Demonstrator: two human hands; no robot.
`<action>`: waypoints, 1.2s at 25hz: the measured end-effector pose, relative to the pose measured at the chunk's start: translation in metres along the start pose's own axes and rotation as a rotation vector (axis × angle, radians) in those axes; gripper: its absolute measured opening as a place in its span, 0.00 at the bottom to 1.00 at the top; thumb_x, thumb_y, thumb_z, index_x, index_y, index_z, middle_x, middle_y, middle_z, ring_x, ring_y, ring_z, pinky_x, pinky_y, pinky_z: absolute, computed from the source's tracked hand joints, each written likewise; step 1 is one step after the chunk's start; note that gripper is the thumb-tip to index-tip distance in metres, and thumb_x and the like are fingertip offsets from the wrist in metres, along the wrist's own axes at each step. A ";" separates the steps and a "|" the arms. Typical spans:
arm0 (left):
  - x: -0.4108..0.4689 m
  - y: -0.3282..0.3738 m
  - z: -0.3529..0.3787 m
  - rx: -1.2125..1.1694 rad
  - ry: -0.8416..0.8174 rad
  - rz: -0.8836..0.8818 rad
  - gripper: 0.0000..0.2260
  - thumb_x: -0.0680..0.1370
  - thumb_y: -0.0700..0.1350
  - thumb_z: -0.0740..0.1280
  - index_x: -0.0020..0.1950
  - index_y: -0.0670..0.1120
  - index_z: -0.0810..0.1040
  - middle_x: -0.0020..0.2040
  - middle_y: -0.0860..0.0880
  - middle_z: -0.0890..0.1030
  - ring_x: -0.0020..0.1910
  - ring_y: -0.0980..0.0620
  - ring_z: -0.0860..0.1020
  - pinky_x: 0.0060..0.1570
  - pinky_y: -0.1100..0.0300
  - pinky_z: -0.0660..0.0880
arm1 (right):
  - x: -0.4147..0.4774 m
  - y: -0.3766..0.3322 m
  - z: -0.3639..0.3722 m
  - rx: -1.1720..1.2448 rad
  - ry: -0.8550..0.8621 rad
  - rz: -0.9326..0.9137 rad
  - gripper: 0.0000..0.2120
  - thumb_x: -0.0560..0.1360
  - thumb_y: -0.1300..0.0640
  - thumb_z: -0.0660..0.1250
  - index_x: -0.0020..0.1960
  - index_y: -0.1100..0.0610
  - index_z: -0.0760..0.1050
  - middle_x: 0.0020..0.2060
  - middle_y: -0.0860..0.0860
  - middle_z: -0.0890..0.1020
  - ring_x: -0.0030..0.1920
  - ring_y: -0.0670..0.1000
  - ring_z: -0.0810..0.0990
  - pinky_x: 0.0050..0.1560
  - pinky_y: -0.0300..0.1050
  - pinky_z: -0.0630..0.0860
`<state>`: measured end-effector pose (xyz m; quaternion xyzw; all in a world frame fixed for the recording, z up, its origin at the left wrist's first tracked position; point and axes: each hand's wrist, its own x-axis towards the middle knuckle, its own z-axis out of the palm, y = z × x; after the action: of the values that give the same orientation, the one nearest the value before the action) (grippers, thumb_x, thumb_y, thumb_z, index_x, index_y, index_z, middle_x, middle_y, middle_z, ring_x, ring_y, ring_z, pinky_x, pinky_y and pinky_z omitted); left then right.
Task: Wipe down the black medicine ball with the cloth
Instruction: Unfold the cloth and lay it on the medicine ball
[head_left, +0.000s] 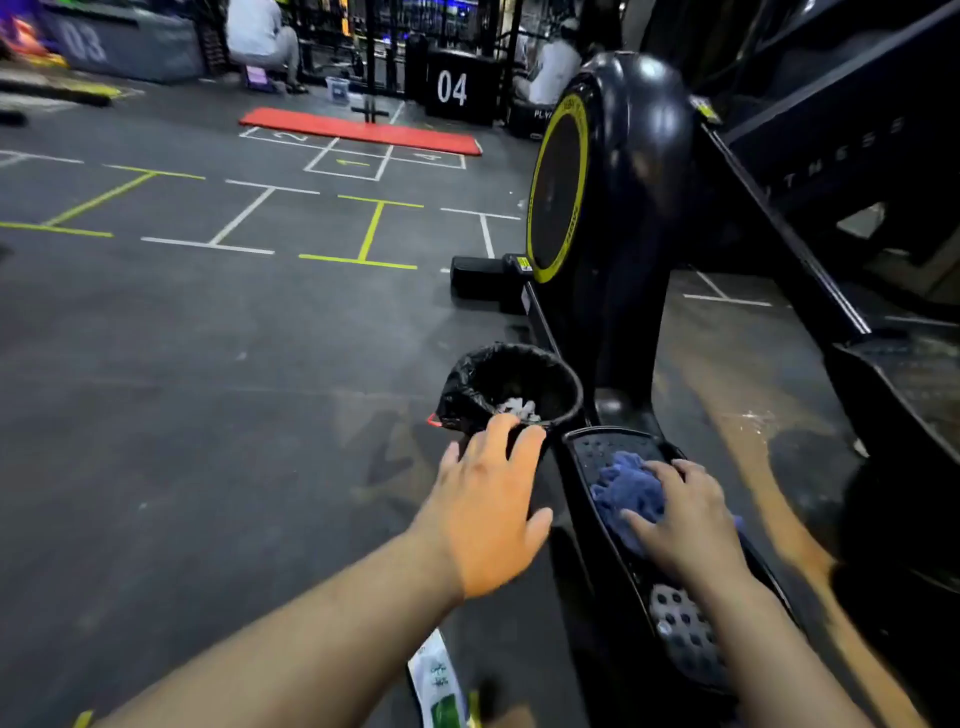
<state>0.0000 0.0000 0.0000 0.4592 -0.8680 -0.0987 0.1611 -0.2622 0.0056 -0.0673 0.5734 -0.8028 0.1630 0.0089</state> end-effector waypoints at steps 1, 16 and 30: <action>-0.002 -0.006 0.003 -0.003 -0.026 -0.019 0.30 0.75 0.56 0.64 0.73 0.50 0.56 0.72 0.48 0.58 0.69 0.45 0.66 0.69 0.42 0.63 | 0.003 0.004 0.004 -0.021 -0.048 0.029 0.32 0.66 0.45 0.74 0.67 0.53 0.71 0.66 0.57 0.72 0.68 0.59 0.69 0.65 0.55 0.69; -0.026 -0.051 0.035 -0.082 -0.094 -0.067 0.28 0.74 0.56 0.67 0.70 0.52 0.62 0.66 0.52 0.63 0.61 0.47 0.73 0.61 0.52 0.71 | -0.003 -0.023 0.000 0.436 0.086 0.212 0.08 0.69 0.67 0.60 0.43 0.54 0.68 0.34 0.51 0.74 0.38 0.58 0.73 0.38 0.49 0.68; -0.043 -0.040 -0.093 -0.596 0.211 -0.543 0.14 0.72 0.55 0.66 0.35 0.46 0.72 0.30 0.50 0.75 0.40 0.48 0.81 0.42 0.56 0.75 | -0.025 -0.263 -0.144 1.267 -0.068 -0.433 0.14 0.71 0.67 0.69 0.39 0.48 0.74 0.31 0.47 0.78 0.30 0.44 0.73 0.27 0.37 0.70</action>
<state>0.0875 0.0110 0.0660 0.6124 -0.6275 -0.3370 0.3431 -0.0360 -0.0083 0.1303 0.6207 -0.4186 0.5793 -0.3223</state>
